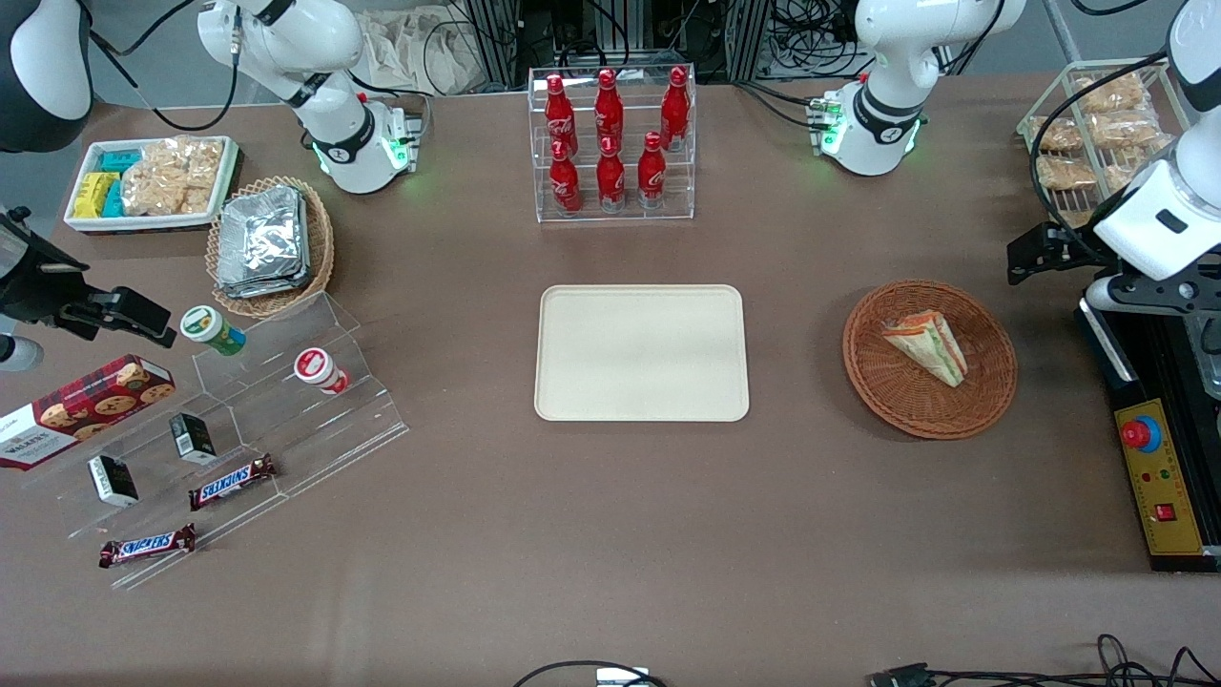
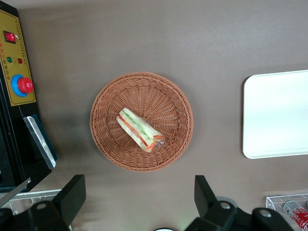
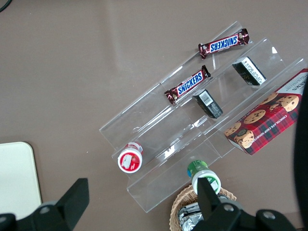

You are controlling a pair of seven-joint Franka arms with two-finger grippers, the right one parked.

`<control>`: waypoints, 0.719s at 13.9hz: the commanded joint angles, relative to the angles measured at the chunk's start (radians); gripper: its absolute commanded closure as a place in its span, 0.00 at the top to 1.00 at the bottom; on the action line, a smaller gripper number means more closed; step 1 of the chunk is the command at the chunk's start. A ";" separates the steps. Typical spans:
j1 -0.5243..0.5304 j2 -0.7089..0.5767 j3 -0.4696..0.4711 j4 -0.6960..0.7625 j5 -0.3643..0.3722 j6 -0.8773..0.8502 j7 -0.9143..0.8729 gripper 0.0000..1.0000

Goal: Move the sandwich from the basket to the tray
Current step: 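Move the left gripper over the wrapped sandwich in the wicker basket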

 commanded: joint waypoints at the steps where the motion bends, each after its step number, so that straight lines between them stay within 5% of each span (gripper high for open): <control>1: 0.001 0.002 0.006 0.018 -0.013 -0.024 0.018 1.00; 7: 0.003 0.032 0.007 -0.008 -0.011 -0.010 -0.021 1.00; 10: 0.035 0.000 0.010 -0.169 -0.011 0.126 -0.042 1.00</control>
